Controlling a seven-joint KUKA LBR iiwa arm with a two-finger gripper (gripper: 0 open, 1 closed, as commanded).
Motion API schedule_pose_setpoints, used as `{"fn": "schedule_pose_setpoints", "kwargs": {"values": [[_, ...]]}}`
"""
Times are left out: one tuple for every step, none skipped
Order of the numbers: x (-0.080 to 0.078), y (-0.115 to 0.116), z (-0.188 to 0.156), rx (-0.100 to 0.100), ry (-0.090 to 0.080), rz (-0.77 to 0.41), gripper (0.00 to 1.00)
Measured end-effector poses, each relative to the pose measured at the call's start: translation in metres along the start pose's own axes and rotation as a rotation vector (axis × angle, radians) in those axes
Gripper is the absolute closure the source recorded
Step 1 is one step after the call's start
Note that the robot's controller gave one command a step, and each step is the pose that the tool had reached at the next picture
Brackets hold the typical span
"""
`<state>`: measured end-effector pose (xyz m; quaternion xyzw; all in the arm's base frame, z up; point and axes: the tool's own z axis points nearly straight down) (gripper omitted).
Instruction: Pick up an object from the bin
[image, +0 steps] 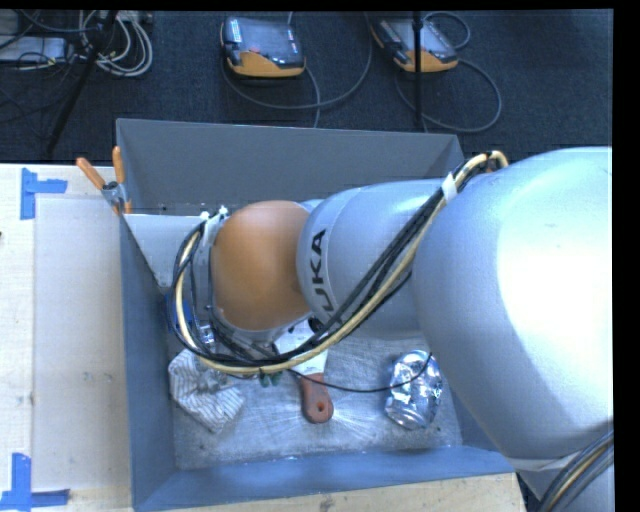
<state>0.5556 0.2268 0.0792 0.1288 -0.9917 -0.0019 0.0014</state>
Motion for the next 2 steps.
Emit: {"fn": "schedule_pose_setpoints", "kwargs": {"values": [[0.000, 0.000, 0.000, 0.000, 0.000, 0.001, 1.00], [0.006, -0.025, -0.143, 0.004, -0.004, -0.016, 1.00]]}}
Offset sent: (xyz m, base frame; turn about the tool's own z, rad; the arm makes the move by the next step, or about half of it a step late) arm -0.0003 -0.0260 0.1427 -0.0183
